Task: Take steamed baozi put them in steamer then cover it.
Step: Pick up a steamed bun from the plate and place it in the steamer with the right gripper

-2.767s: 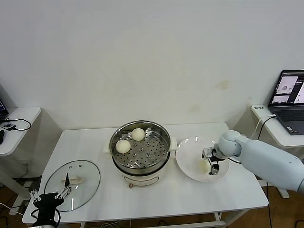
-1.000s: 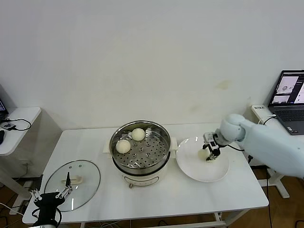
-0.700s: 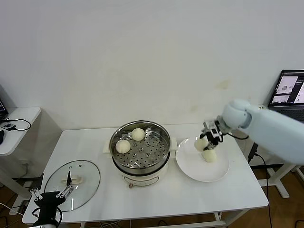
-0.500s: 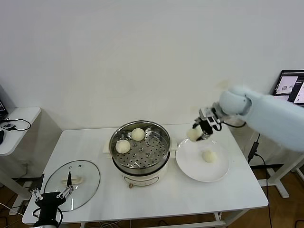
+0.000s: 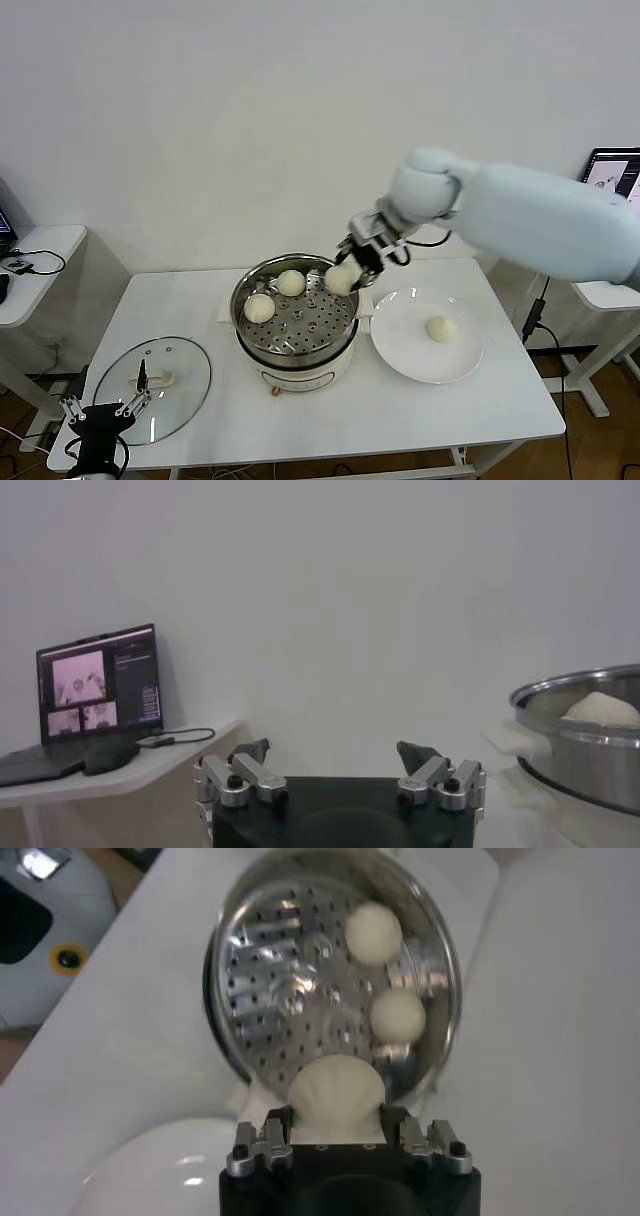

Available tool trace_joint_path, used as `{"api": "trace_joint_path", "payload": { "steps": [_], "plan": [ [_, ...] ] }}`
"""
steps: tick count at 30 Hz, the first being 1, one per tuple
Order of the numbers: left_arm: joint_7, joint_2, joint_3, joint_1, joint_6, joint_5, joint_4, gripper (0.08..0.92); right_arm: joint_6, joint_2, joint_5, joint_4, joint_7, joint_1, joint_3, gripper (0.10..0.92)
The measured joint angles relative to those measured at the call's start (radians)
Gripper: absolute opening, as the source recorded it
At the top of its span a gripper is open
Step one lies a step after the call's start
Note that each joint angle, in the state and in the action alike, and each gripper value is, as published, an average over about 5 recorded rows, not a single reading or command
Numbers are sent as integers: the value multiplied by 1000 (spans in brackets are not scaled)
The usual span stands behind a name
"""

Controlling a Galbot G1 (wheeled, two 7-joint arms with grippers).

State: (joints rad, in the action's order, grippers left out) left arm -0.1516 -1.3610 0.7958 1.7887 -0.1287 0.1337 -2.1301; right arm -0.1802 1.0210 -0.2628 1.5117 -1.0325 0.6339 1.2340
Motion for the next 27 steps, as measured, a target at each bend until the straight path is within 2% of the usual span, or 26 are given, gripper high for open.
{"api": "trace_joint_path", "payload": {
  "steps": [14,27],
  "plan": [
    [0,-8,7,-11,-1,10,5,823,158,224,100,-117,16,-69,86,563],
    [-1,-8,4,-21,-5,12,20,823,286,291,203,-163,13,-106,116,571]
  ]
}}
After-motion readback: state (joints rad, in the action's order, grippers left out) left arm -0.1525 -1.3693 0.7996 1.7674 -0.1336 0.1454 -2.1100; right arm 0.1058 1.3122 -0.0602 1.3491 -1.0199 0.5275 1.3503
